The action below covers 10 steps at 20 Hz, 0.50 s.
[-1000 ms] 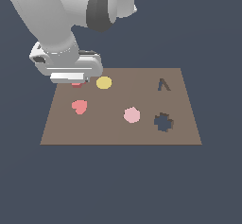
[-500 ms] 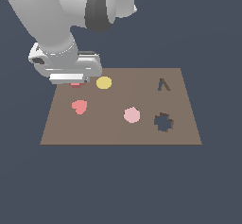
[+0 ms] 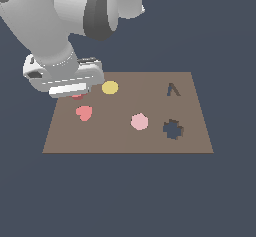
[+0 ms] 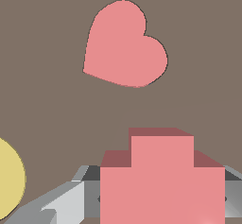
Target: Insert a designated object into the corresponding slot on a board.
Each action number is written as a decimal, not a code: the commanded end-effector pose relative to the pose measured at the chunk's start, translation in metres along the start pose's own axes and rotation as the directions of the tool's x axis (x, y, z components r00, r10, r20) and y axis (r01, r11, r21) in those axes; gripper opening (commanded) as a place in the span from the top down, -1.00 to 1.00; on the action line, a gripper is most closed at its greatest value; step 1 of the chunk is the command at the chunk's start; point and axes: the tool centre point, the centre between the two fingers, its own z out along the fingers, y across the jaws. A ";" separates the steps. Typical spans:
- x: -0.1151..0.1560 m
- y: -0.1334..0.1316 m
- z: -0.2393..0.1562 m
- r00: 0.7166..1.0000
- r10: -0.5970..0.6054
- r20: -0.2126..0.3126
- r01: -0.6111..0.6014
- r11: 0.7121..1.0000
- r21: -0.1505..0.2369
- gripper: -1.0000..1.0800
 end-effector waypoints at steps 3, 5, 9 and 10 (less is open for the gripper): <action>0.021 0.007 -0.001 0.992 -0.125 -0.001 0.125 0.992 -0.001 1.00; 0.032 0.010 -0.001 0.982 -0.191 -0.001 0.191 0.982 -0.001 1.00; 0.059 0.013 -0.002 0.941 -0.338 -0.002 0.338 0.941 -0.001 1.00; 0.066 0.014 -0.002 0.926 -0.377 -0.002 0.377 0.926 -0.002 1.00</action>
